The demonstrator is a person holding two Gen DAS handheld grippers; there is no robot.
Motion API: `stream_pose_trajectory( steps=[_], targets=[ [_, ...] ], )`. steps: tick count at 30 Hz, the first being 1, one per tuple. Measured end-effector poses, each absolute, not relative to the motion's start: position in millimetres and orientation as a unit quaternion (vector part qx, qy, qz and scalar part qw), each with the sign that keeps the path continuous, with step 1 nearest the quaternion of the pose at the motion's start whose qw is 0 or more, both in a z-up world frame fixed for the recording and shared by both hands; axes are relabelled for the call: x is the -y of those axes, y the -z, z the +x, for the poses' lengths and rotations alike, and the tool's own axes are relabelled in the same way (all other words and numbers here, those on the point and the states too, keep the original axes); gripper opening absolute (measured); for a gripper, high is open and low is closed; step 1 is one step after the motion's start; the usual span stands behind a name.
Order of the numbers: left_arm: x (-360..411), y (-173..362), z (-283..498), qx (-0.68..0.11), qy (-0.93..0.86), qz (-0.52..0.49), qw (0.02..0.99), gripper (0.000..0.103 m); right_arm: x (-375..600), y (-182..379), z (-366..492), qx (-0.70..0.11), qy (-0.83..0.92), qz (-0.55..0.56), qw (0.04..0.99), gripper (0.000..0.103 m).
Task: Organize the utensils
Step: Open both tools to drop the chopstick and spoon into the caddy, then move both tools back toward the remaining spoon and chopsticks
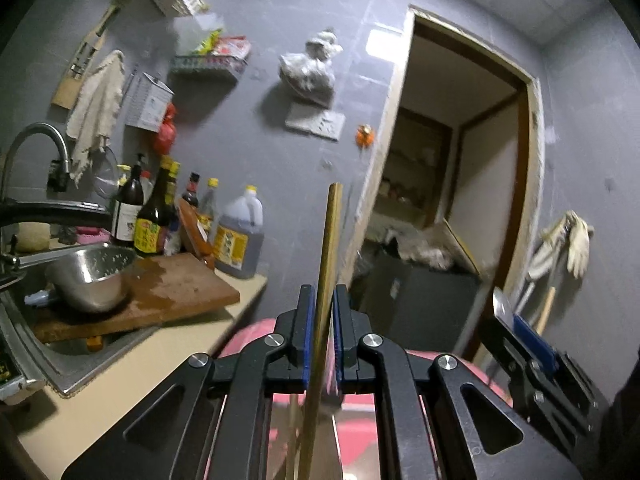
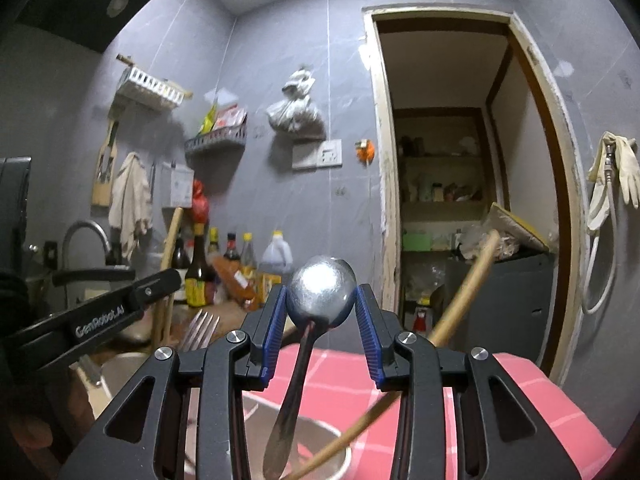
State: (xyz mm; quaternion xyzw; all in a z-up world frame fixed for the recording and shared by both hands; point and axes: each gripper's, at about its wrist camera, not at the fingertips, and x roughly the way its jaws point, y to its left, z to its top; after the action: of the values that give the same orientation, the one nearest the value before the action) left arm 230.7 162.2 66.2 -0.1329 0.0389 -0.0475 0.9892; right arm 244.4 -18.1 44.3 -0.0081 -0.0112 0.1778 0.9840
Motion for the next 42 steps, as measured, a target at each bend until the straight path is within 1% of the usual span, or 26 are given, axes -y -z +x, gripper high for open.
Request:
stream_pose_trajectory(
  steps=[2,4,5,8,10,13,15,17,18,19,20,21,24,25,26,27,28,29,30,32,33,37,42],
  targets=[
    [-159,-62,228,-0.053,0.058,-0.125,0.989,0.006,18,-43,243,0.003,-0.181,-0.016,0.983,0.034],
    [-156,-59,227,-0.067,0.066,-0.119,0.988,0.006,20,-42,241,-0.005,-0.185,-0.017,0.983,0.038],
    [-156,-57,225,-0.073,0.066,-0.118,0.988,0.006,21,-42,240,-0.010,-0.188,-0.016,0.982,0.038],
    [-158,-54,222,-0.086,0.072,-0.131,0.985,0.013,24,-42,235,-0.016,-0.192,-0.013,0.981,0.039],
    [-161,-54,219,-0.090,0.077,-0.141,0.983,0.022,27,-45,231,-0.016,-0.195,-0.012,0.981,0.040],
    [-162,-59,211,-0.090,0.089,-0.150,0.981,0.028,31,-50,222,-0.012,-0.199,-0.011,0.980,0.049],
    [-161,-64,206,-0.087,0.088,-0.150,0.981,0.032,37,-55,214,-0.006,-0.199,-0.011,0.980,0.051],
    [-160,-68,201,-0.087,0.091,-0.149,0.981,0.035,43,-60,208,-0.002,-0.196,-0.011,0.981,0.056],
    [-159,-71,198,-0.087,0.092,-0.149,0.981,0.039,48,-62,205,-0.001,-0.193,-0.009,0.981,0.057],
    [-158,-73,193,-0.086,0.094,-0.148,0.981,0.045,55,-65,201,-0.001,-0.189,-0.009,0.982,0.060],
    [-158,-75,189,-0.084,0.095,-0.148,0.981,0.048,60,-66,198,-0.002,-0.185,-0.010,0.983,0.065],
    [-157,-77,185,-0.082,0.096,-0.148,0.981,0.055,65,-68,196,-0.002,-0.183,-0.011,0.983,0.067],
    [-153,-81,174,-0.082,0.093,-0.145,0.982,0.062,85,-73,186,-0.004,-0.168,-0.013,0.986,0.073],
    [-150,-83,170,-0.083,0.088,-0.142,0.982,0.069,93,-74,182,-0.006,-0.163,-0.012,0.987,0.077],
    [-147,-84,166,-0.083,0.086,-0.138,0.983,0.073,100,-75,179,-0.009,-0.157,-0.010,0.987,0.081],
    [-144,-84,163,-0.083,0.084,-0.134,0.984,0.081,106,-75,177,-0.011,-0.152,-0.009,0.988,0.083],
    [-139,-85,158,-0.084,0.081,-0.128,0.985,0.086,115,-75,173,-0.013,-0.146,-0.008,0.989,0.087],
    [-136,-85,156,-0.085,0.080,-0.123,0.985,0.088,121,-75,170,-0.015,-0.141,-0.008,0.990,0.091],
    [-131,-85,154,-0.087,0.079,-0.117,0.986,0.093,130,-74,167,-0.020,-0.134,-0.007,0.991,0.093],
    [-119,-84,150,-0.092,0.077,-0.101,0.988,0.095,144,-73,162,-0.026,-0.126,-0.007,0.992,0.101],
    [-113,-83,148,-0.094,0.078,-0.093,0.988,0.097,148,-72,161,-0.028,-0.123,-0.008,0.992,0.102],
    [-82,-76,143,-0.108,0.084,-0.055,0.989,0.098,173,-66,155,-0.055,-0.106,-0.021,0.993,0.103],
    [-47,-62,144,-0.140,0.116,-0.042,0.982,0.098,199,-52,152,-0.100,-0.082,-0.032,0.991,0.103]
  ],
)
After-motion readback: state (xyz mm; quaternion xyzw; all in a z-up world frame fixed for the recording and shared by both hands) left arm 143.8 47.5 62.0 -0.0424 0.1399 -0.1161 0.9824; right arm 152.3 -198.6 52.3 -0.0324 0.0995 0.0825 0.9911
